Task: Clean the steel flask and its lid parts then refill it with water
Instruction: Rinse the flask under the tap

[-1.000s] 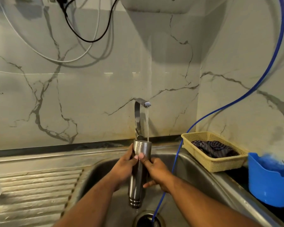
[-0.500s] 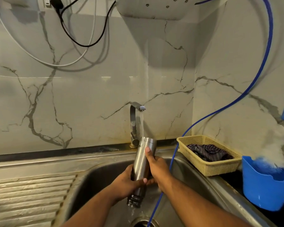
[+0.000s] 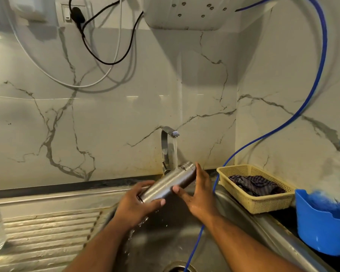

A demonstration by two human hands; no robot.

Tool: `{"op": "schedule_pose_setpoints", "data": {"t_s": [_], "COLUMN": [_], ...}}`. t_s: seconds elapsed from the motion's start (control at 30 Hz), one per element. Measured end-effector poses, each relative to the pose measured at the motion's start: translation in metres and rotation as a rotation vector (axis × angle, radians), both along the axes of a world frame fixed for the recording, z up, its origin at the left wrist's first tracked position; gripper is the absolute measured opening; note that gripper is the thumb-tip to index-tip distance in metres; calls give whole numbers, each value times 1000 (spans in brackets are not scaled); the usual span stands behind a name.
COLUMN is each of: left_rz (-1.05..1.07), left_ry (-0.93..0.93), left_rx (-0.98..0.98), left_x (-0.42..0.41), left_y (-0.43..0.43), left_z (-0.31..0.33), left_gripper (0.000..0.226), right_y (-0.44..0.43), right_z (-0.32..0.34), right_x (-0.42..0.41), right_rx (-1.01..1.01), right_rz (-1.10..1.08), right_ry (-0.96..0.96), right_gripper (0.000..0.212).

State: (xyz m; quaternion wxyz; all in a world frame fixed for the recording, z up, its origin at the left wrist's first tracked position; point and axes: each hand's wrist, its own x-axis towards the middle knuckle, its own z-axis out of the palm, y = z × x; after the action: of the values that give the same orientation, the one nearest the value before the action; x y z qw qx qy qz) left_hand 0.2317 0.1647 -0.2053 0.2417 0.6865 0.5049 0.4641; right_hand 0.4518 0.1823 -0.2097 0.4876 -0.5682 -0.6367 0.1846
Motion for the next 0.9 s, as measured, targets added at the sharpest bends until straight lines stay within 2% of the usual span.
{"op": "schedule_pose_setpoints", "data": {"t_s": [0.13, 0.2, 0.27, 0.33, 0.4, 0.47, 0.53, 0.67, 0.83, 0.9], "left_rz": [114, 118, 104, 107, 122, 127, 122, 165, 239, 262], "left_ry": [132, 195, 247, 253, 149, 25, 11, 101, 79, 57], "left_rx": [165, 211, 269, 304, 314, 298, 272, 248, 194, 185], "left_x": [-6, 0, 10, 23, 32, 37, 38, 31, 19, 17], "left_y": [-6, -10, -13, -16, -15, -11, -9, -5, -3, -8], "left_z": [24, 32, 36, 38, 39, 40, 38, 25, 22, 24], "left_gripper": [68, 67, 60, 52, 55, 59, 58, 48, 40, 38], "right_y": [-1, -4, -11, -14, -16, -17, -13, -12, -15, -21], "right_z": [3, 6, 8, 4, -1, -3, -6, -11, -1, -1], "right_x": [5, -3, -14, -22, -23, -23, -22, -19, -22, -25], "right_rx": [59, 183, 245, 188, 69, -101, -261, -485, -406, -497], "right_rz": [-195, -201, -128, -50, 7, 27, 29, 51, 17, 21], "right_ry": [-506, -717, -774, -687, -450, -220, -80, -6, 16, 31], "right_gripper": [136, 128, 113, 90, 72, 69, 72, 77, 69, 67]}}
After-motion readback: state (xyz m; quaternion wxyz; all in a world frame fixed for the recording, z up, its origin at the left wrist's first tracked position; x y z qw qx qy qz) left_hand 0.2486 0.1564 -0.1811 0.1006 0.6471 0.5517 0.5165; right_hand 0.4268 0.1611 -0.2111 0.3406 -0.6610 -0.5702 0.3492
